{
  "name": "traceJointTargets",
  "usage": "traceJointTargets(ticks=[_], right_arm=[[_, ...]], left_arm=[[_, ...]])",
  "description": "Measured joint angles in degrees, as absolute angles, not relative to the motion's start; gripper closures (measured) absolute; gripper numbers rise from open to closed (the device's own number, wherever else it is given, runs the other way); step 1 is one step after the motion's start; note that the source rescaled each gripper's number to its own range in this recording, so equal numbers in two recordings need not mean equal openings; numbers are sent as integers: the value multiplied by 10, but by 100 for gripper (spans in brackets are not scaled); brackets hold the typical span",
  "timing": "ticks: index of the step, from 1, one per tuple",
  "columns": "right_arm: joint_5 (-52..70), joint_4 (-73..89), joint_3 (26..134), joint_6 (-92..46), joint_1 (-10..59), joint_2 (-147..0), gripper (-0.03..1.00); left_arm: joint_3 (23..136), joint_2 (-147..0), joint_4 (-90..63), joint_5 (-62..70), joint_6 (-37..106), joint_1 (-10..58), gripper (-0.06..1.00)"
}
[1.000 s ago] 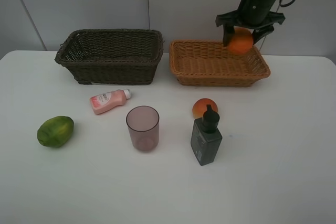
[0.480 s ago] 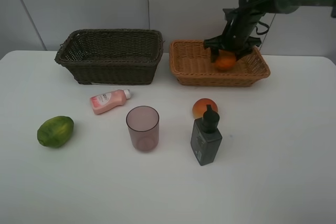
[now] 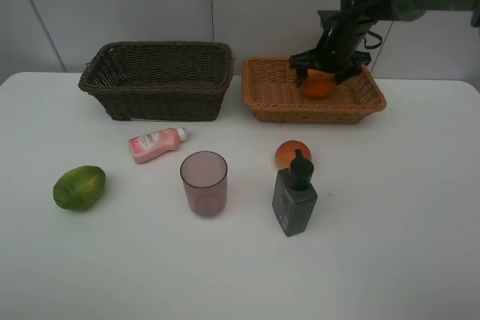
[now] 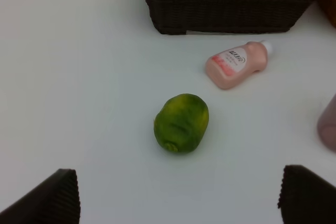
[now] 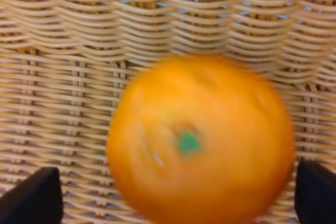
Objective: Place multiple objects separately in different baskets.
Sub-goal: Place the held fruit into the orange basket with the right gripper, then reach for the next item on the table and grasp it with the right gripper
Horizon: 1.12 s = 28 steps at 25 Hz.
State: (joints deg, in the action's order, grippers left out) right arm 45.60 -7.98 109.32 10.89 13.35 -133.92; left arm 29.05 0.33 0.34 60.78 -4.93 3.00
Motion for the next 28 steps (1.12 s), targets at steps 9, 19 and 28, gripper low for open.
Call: traceJointTargets(ticks=[9, 19, 28], right_arm=[[553, -75, 1093, 109, 142, -1284, -3], [626, -33, 967, 84, 200, -1137, -3], [599, -31, 780, 95, 265, -992, -3]], left_arm=[[290, 3, 3, 608, -49, 30, -4], [290, 3, 3, 608, -49, 30, -4], [290, 3, 3, 608, -49, 30, -4]])
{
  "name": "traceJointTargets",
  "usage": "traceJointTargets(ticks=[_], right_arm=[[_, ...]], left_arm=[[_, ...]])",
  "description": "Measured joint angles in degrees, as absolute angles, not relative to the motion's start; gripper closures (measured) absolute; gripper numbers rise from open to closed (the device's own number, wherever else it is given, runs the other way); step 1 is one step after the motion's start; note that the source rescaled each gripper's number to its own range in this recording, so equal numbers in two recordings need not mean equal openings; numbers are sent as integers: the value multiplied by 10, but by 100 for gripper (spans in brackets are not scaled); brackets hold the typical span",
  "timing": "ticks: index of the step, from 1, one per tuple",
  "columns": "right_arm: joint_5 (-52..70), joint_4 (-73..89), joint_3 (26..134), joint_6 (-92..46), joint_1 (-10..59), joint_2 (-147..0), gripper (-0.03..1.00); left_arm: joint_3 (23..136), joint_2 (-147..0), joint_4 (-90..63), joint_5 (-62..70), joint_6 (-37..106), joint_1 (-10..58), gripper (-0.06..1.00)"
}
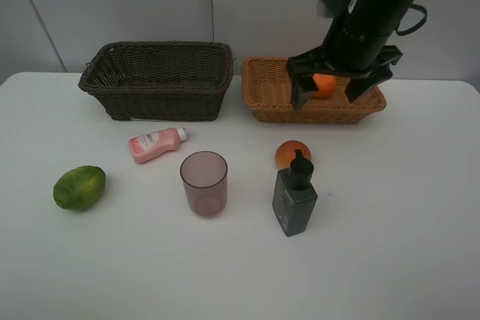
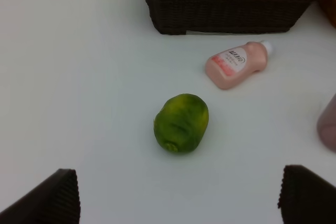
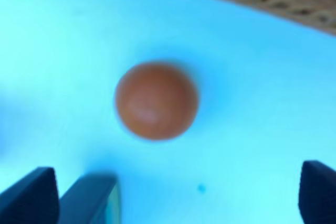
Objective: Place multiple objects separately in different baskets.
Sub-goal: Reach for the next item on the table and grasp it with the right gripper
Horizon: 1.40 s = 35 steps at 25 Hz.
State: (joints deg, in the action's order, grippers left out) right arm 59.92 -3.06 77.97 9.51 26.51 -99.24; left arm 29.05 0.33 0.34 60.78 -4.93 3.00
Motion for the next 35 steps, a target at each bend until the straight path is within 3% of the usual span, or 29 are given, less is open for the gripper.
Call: traceJointTargets(ticks=[12, 35], right_arm=[[599, -30, 750, 122, 353, -953, -3], [425, -62, 749, 181, 266, -1115, -3]], left_arm=[[290, 3, 3, 608, -49, 30, -4], [290, 3, 3, 608, -49, 30, -4]])
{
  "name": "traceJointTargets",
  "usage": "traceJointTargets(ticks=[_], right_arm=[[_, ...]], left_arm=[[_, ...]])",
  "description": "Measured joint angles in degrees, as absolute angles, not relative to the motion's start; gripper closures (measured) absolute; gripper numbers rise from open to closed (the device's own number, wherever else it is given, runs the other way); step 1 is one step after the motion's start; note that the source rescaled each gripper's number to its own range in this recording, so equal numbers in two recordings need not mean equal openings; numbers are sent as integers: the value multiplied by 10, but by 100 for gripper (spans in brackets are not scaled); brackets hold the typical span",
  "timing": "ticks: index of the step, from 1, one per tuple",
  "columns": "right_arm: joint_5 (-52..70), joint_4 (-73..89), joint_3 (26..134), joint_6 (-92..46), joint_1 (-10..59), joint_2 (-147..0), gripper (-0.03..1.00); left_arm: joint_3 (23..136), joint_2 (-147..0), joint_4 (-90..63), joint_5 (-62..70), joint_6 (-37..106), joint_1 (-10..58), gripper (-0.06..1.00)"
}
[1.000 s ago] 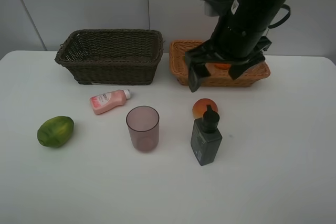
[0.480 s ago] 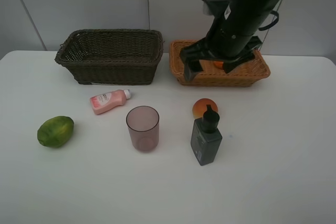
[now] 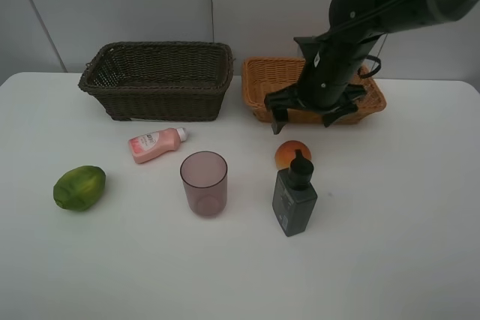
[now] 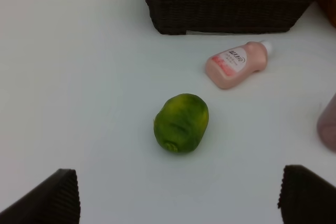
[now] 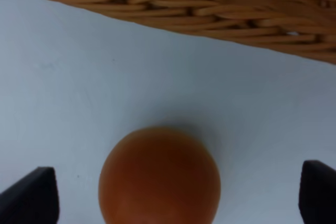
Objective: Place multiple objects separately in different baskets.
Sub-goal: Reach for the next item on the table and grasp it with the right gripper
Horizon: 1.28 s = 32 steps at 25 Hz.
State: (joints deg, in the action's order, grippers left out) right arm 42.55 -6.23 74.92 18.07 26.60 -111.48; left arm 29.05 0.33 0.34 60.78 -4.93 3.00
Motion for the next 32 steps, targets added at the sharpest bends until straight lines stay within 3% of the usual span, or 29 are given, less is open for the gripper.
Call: traceJointTargets(ticks=[10, 32], right_arm=[[372, -72, 708, 251, 266, -1143, -3], [335, -74, 694, 255, 273, -1163, -3]], left_arm=[[290, 3, 3, 608, -49, 30, -4], [290, 3, 3, 608, -49, 30, -4]])
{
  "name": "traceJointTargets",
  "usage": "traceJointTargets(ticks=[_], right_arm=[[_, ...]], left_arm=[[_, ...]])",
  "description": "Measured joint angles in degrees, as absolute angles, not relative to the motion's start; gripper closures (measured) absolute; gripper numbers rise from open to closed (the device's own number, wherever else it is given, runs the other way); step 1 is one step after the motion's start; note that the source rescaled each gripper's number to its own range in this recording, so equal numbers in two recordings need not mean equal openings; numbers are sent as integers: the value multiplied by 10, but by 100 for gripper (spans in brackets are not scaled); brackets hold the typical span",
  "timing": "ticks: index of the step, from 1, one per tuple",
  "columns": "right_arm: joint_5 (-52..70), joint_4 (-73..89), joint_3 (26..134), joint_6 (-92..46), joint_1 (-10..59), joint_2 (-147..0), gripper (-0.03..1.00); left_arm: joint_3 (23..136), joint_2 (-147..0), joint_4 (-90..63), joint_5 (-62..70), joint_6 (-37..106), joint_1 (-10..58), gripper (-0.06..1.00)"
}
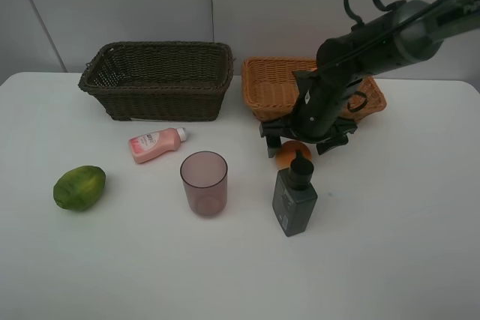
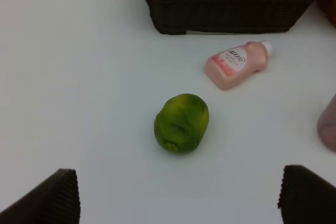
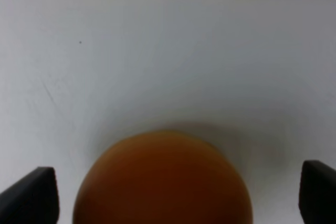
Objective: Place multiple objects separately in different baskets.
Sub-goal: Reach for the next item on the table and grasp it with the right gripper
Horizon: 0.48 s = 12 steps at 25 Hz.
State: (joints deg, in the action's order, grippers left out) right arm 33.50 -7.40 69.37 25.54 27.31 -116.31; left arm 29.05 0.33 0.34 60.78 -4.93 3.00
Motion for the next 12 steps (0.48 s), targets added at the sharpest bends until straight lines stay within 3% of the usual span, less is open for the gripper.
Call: traceJointTargets(ticks=[9, 11, 12], right_arm=[[334, -67, 694, 255, 284, -1184, 1], [334, -67, 694, 253, 285, -1184, 17], [334, -67, 694, 252, 285, -1184, 33]], left_arm=[[290, 3, 3, 608, -49, 30, -4], [290, 3, 3, 608, -49, 30, -4], [290, 3, 3, 608, -49, 30, -4]])
